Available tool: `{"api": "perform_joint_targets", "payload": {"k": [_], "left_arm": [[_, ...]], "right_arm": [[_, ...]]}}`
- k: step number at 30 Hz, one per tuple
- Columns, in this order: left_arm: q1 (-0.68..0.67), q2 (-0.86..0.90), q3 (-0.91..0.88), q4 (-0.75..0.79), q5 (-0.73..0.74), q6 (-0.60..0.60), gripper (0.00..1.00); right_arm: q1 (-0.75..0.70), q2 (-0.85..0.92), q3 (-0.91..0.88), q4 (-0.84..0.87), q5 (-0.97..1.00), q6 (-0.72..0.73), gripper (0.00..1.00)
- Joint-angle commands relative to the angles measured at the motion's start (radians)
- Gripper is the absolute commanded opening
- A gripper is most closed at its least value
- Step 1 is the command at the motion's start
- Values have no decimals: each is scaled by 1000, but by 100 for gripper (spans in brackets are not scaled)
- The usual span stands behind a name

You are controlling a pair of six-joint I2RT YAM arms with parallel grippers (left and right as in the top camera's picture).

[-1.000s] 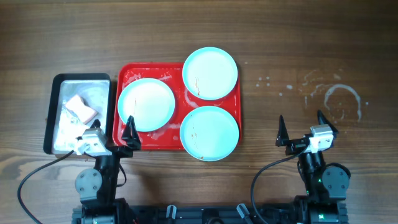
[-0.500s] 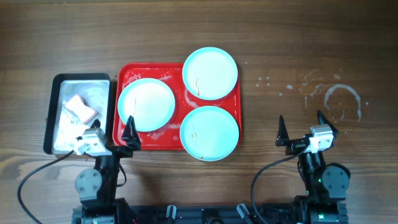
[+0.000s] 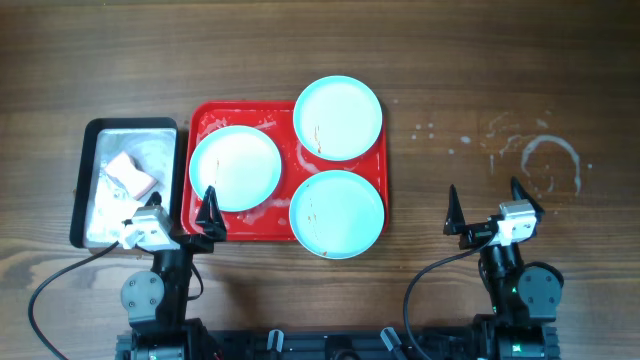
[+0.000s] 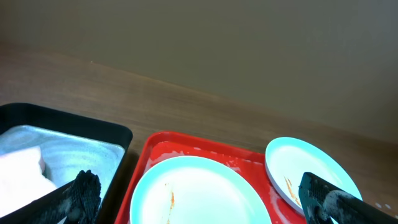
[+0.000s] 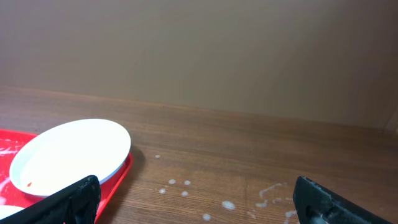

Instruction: Clean dirty plates on tray and stack at the side

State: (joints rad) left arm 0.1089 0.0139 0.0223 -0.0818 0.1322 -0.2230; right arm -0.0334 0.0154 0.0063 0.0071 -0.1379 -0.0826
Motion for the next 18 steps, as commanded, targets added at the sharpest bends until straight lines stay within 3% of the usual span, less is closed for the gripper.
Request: {"api": "perform_joint_targets", "payload": {"k": [1, 12, 18], "left_arm": [[-6, -6, -9, 4, 5, 6, 100], [-6, -6, 68, 47, 5, 5, 100], [-6, 36, 175, -34, 5, 5, 100]], "right_arm": [[2, -5, -1, 3, 5, 13, 100], [2, -5, 11, 6, -22, 5, 100], [2, -5, 79, 5, -56, 6, 100]]}}
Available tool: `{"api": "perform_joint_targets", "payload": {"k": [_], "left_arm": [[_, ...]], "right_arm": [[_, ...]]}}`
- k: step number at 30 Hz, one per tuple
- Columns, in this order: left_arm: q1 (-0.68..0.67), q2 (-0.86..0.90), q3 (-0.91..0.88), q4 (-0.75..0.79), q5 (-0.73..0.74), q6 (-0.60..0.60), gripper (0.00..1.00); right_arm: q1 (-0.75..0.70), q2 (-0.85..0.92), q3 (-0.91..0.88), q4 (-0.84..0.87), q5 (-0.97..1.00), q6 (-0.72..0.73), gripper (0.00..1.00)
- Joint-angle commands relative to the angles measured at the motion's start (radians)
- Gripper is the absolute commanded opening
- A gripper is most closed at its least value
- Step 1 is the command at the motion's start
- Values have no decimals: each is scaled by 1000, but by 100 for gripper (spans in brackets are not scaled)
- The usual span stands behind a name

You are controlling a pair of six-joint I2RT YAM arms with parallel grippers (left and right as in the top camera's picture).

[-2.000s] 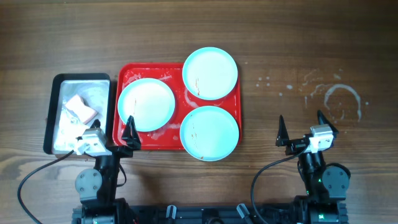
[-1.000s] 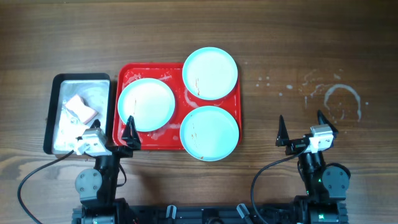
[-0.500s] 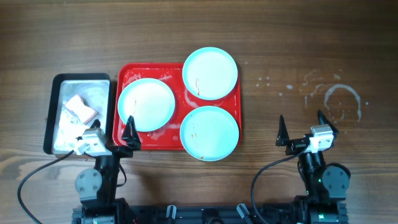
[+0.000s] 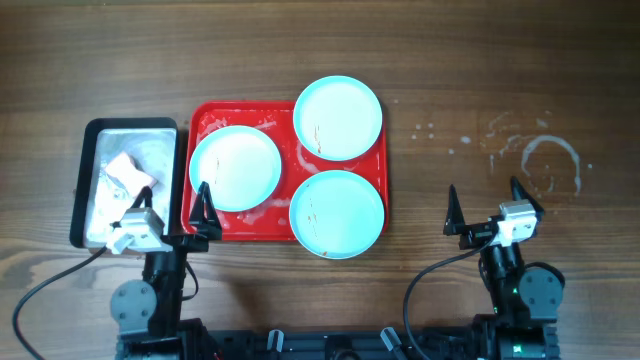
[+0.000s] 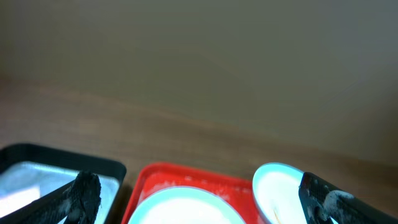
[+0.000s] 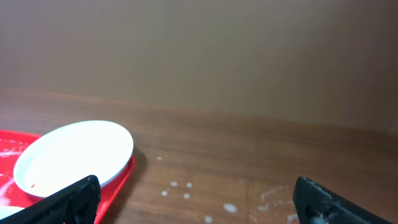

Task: Clean dirty plates on tray and stack at the side
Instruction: 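Move left gripper to the sponge and right gripper to the left plate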

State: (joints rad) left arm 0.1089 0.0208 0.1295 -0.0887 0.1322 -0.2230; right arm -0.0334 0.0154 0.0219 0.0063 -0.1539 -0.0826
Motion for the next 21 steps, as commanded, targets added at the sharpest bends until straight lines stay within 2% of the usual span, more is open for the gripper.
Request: {"api": "perform_joint_targets", "payload": {"k": [1, 11, 19, 21], "left_arm": [[-6, 40, 85, -38, 5, 5, 100], [-6, 247, 346, -159, 6, -25, 100], [-6, 528, 647, -376, 39, -24, 100], [-6, 618, 756, -467, 55, -21, 100]], "right_arm": [[2, -5, 76, 6, -48, 5, 100], [2, 48, 299, -166, -79, 4, 100], [2, 286, 553, -225, -211, 14, 100], [2, 391, 642, -239, -270, 69, 100]]}}
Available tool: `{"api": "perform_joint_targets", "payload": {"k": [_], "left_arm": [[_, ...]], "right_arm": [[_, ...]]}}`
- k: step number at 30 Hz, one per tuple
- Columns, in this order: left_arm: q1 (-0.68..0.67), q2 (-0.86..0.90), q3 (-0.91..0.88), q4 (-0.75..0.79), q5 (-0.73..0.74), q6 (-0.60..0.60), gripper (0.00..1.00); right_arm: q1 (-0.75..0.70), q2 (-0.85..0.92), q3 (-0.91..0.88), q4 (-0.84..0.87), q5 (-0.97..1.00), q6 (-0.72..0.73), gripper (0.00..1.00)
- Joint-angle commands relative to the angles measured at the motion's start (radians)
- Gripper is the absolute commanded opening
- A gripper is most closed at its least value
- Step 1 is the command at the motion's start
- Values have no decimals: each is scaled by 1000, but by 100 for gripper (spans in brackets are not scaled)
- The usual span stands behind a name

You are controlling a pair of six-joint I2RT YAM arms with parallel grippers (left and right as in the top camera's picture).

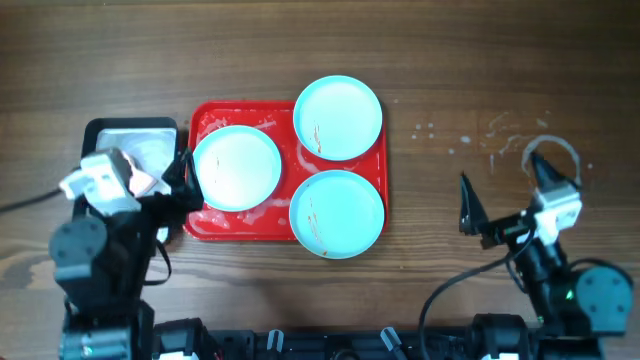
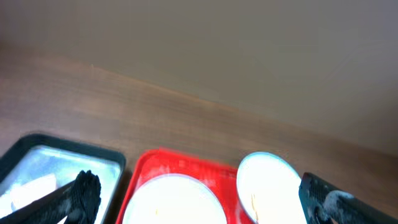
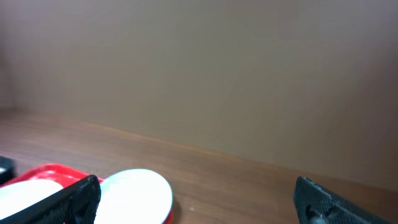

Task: Clean dirty plates on tray and stack at the side
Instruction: 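Move left gripper to the sponge and right gripper to the left plate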

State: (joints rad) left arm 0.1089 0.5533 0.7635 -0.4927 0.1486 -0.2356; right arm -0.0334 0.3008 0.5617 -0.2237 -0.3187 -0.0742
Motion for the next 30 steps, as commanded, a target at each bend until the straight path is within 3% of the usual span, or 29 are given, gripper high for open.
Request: {"api": "perform_joint_targets", "payload": {"k": [1, 4, 13, 16, 19, 25, 26, 29, 30], "left_arm": [[-6, 120, 169, -104, 42, -7, 100], [-6, 203, 285, -220, 37, -4, 100], [-6, 469, 671, -610, 40, 71, 100], [-6, 505, 689, -632, 27, 71, 100], [-6, 536, 689, -632, 51, 70, 100], [-6, 558, 689, -655, 59, 71, 100], [-6, 566, 689, -670, 34, 52, 100], [-6, 645, 689, -768, -259, -208, 100], [-5, 676, 689, -789, -302, -247, 100]], "right_arm": [[2, 160, 151, -23, -151, 80, 100], [2, 325, 309, -113, -275, 116, 100], [2, 827, 861, -680, -407, 145, 100], [2, 912, 881, -689, -421, 194, 100], [2, 993, 881, -690, -420, 354, 100], [13, 1103, 880, -713, -486, 385, 100], [31, 1110, 880, -713, -455, 383, 100], [144, 1109, 881, -712, -247, 419, 100], [186, 1109, 881, -708, -195, 439, 99]]}}
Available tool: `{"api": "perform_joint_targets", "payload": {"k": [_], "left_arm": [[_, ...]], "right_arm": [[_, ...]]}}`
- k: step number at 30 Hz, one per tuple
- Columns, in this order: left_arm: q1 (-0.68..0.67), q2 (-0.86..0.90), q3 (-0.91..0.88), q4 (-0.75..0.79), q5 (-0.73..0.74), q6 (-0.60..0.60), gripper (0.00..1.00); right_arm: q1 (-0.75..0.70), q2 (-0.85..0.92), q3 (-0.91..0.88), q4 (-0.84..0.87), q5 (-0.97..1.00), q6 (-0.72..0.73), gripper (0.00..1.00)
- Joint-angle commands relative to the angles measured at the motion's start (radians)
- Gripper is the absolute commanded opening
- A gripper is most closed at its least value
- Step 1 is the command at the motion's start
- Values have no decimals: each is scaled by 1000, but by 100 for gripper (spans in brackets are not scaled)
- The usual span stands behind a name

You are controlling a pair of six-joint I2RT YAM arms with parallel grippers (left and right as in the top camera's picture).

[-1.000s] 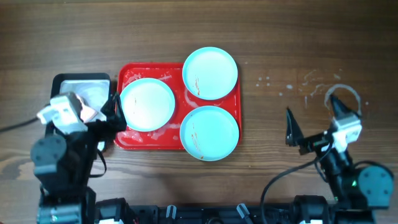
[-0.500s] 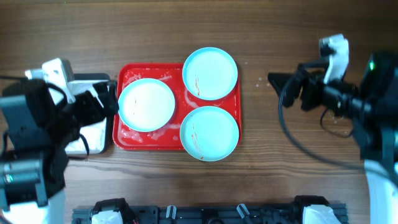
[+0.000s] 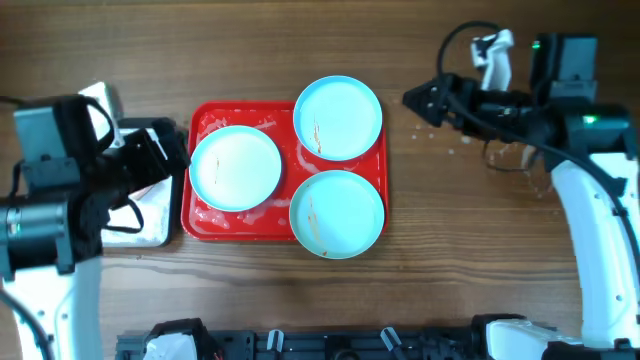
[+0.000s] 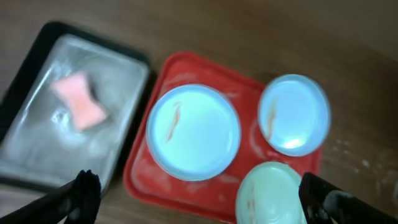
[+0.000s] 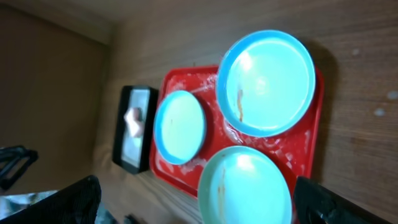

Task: Clean dirty plates on tray and stack at the side
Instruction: 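Move left gripper to the sponge and right gripper to the left plate, then grasp the pink sponge with the left gripper and lift it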

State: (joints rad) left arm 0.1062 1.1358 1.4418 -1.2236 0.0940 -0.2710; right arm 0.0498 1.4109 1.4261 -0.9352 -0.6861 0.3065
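Observation:
Three light-blue plates lie on a wet red tray [image 3: 203, 222]: a left plate [image 3: 235, 167], a back plate [image 3: 338, 118] and a front plate [image 3: 337, 212], each with orange-red smears. A pink sponge [image 4: 79, 106] lies in a black tray [image 4: 34, 146] left of the red one. My left gripper [image 4: 205, 208] hangs open high above the black tray's right side, looking down on both trays. My right gripper [image 5: 199, 208] is open and empty, raised over the table right of the back plate.
White dried splashes and a ring mark [image 3: 548, 160] stain the wooden table to the right of the red tray. My left arm [image 3: 60, 190] covers most of the black tray in the overhead view. My right arm [image 3: 590, 200] runs along the table's right side.
Both arms have risen from low near the front edge. The left gripper now looks down over the black tray, the right one is high by the back plate. Plates unmoved.
Both grippers first sat open and low at the front edge, left by the red tray's corner, right far right. The left then stood nearer the black tray. Then both arms were lifted, and now both hang high over the table, open and empty.

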Motion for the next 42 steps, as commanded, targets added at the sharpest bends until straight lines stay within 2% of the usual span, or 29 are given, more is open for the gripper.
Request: {"api": "perform_joint_targets", "payload": {"k": [1, 7, 13, 19, 21, 24, 29, 32, 39, 42], "left_arm": [[-1, 129, 10, -70, -277, -245, 100], [53, 336, 10, -20, -294, -268, 100], [140, 466, 10, 35, -293, -262, 100], [154, 568, -19, 95, -295, -256, 98], [155, 610, -25, 164, -300, -184, 99], [172, 679, -25, 233, -355, -151, 100], [200, 785, -25, 285, -316, -155, 99], [200, 836, -25, 292, -316, -156, 93], [201, 873, -74, 333, -317, -155, 89], [202, 873, -127, 396, -315, -156, 79]], "right_arm": [[151, -1, 16, 14, 222, 73, 99], [466, 21, 16, 122, 539, 230, 98], [642, 174, 16, 314, 588, 278, 91], [660, 351, 16, 343, 611, 295, 91], [660, 388, 16, 343, 611, 294, 91], [660, 408, 16, 344, 612, 268, 91], [660, 409, 16, 347, 620, 241, 92], [660, 409, 16, 347, 619, 242, 92], [660, 409, 16, 334, 619, 241, 92], [660, 409, 16, 331, 618, 215, 92]]}}
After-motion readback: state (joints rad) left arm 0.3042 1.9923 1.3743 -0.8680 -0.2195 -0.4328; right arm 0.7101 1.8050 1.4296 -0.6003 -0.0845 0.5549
